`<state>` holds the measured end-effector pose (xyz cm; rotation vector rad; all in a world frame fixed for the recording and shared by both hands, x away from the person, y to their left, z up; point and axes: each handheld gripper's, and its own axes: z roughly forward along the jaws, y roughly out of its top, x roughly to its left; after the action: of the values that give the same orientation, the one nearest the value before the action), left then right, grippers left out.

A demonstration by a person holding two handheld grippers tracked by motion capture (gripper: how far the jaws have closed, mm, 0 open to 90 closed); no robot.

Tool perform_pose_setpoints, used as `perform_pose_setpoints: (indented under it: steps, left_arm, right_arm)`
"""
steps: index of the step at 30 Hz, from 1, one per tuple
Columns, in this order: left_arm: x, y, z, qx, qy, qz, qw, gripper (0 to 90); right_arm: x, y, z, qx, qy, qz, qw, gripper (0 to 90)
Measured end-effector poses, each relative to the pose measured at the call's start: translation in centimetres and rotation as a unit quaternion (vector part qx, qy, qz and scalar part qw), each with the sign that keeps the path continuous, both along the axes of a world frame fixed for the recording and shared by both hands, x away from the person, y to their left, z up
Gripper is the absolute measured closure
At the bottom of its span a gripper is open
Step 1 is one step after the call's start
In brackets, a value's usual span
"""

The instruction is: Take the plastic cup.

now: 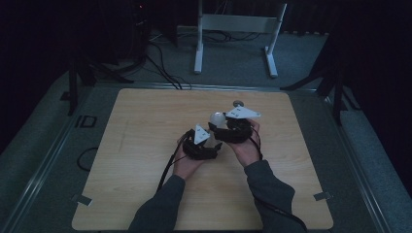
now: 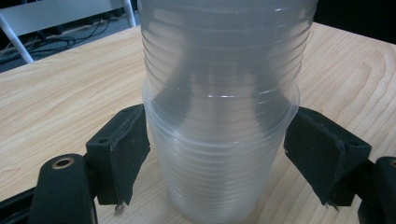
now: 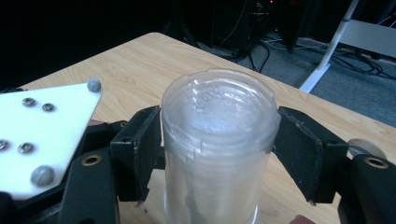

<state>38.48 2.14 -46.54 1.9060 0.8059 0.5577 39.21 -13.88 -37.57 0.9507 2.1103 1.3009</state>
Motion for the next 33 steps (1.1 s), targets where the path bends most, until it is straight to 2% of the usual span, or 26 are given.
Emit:
perform_pose_setpoints:
  steps: [7, 13, 23, 33]
  left_arm:
    - [0.3, -0.2, -0.1, -0.009, 0.0, 0.005, 0.9999, 20.6]
    - [0.4, -0.4, -0.1, -0.011, -0.004, 0.008, 0.9999, 20.4]
    - [0.4, -0.4, -0.1, -0.002, -0.012, 0.01, 0.9999, 20.9]
    - [0.3, -0.4, -0.2, -0.002, -0.008, 0.011, 0.9999, 21.0]
  right_arm:
    - [0.1, 0.4, 0.2, 0.001, -0.002, 0.006, 1.0, 38.4]
    - [0.1, 0.2, 0.3, 0.005, 0.001, 0.004, 1.0, 38.8]
    - [0.1, 0.2, 0.6, 0.009, 0.001, 0.003, 1.0, 38.8]
    - [0.1, 0.0, 1.4, 0.025, 0.0, 0.004, 0.9997, 39.1]
